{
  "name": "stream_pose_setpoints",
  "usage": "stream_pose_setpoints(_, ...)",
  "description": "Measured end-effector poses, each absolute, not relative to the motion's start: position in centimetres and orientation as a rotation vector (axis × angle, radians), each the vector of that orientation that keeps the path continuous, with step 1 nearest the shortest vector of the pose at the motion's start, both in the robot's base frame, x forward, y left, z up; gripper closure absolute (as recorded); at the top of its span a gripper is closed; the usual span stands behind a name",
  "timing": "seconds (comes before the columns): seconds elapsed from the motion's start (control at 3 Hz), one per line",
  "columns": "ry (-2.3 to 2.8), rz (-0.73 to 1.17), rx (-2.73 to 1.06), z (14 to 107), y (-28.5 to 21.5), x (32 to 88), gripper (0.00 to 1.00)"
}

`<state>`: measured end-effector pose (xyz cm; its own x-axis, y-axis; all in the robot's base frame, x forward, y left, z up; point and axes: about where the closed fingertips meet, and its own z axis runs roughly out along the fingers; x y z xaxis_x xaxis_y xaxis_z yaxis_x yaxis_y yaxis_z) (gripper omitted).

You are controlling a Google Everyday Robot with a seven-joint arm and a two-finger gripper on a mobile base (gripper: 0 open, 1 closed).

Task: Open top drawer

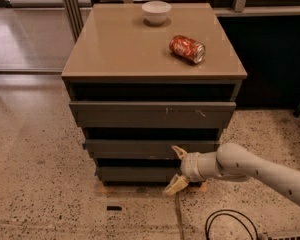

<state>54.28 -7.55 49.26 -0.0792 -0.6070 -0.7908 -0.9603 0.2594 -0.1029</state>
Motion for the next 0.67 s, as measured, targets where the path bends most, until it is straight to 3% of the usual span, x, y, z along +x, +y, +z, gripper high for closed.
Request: stream_pose_setpoints(0.67,1.769,0.517,-1.477,49.3,-9.0,56.5,0.0)
